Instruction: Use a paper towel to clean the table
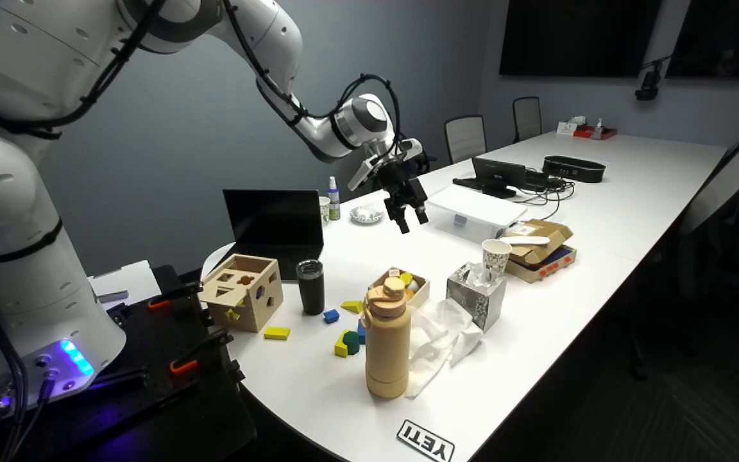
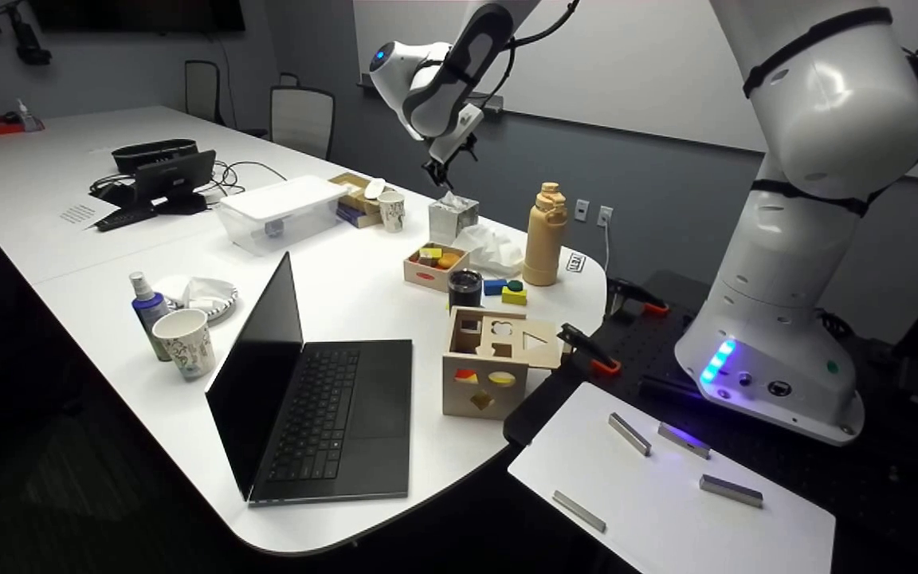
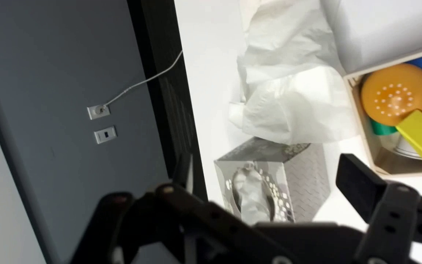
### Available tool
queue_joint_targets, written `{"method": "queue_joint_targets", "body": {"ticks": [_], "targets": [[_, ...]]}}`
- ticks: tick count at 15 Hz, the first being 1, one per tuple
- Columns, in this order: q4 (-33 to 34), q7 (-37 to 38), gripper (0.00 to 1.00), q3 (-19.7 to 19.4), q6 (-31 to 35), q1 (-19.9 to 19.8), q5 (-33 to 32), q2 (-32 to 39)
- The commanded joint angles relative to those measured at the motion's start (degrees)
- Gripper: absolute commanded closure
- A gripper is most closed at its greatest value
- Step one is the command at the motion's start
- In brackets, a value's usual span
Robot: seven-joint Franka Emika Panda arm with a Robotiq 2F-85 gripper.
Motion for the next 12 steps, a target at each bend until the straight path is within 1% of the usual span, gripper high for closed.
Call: {"method": "queue_joint_targets", "body": {"ticks": [1, 3, 6, 9, 12], "targets": [[-2.4, -7.9, 0.00, 3.3, 1.8, -1.3, 4.9, -5.3], [-2.5, -13.4, 0.00, 4.9, 2.1, -2.4, 10.3, -6.6], [-2.7, -18.8, 0.00, 5.3, 1.1, -3.0, 16.8, -7.9], [-3.3, -20.7, 0.00, 4.7, 0.8, -3.1, 19.7, -8.8], [-4.5, -21.3, 0.00, 4.5, 0.6, -3.1, 20.5, -9.9]]}}
